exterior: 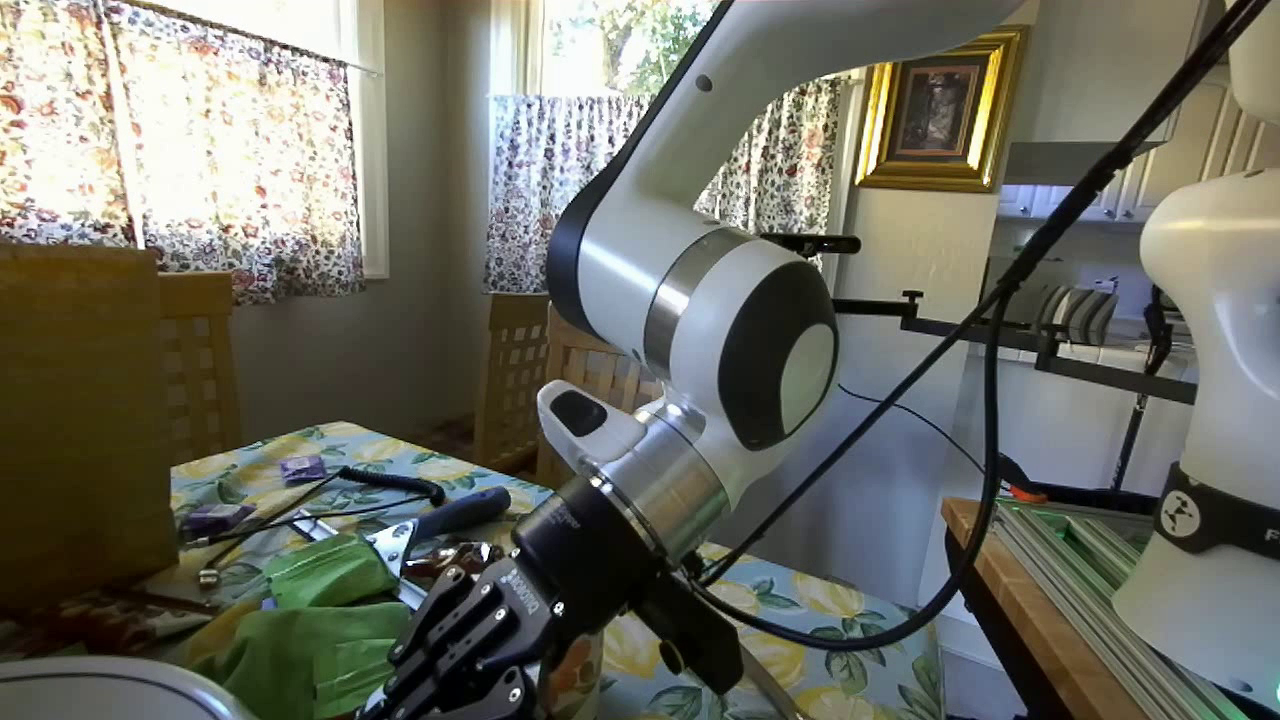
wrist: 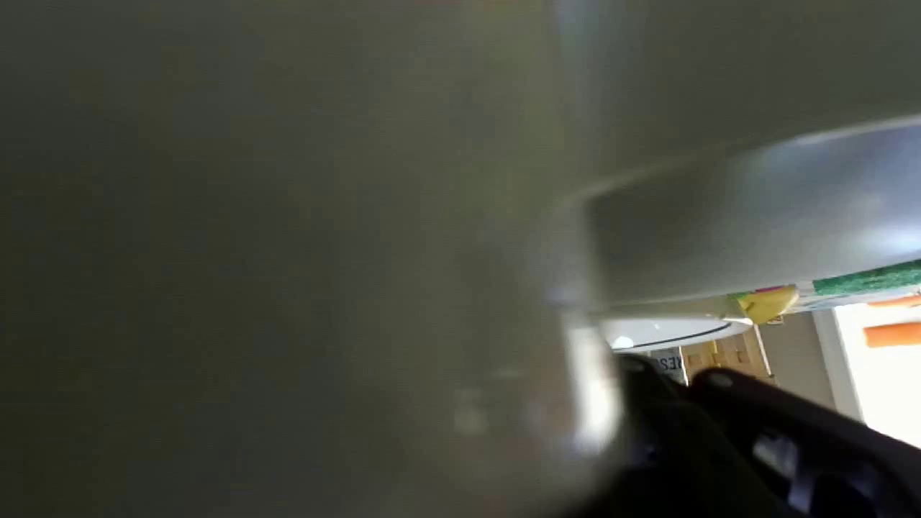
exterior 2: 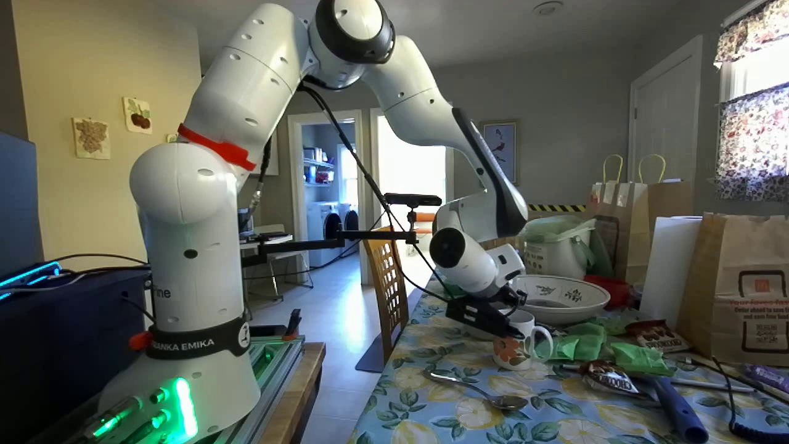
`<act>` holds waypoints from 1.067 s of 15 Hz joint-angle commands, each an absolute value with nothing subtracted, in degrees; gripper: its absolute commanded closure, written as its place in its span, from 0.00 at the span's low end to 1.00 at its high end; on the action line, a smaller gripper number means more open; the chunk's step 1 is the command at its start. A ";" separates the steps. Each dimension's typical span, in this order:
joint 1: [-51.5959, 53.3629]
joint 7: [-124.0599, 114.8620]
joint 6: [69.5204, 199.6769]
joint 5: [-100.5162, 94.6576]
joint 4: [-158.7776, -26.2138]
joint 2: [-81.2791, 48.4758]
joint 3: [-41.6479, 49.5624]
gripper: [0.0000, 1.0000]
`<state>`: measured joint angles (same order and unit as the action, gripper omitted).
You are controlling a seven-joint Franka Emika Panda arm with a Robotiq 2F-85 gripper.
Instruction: Use the plastic knife to stir the contents of the small white bowl
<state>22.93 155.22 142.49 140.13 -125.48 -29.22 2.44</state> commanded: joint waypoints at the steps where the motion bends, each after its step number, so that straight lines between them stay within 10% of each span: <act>1: 21.65 158.39 138.82 140.97 -124.20 -30.68 1.61 0.97; 16: 22.08 157.71 139.11 139.12 -127.71 -22.71 -1.41 0.97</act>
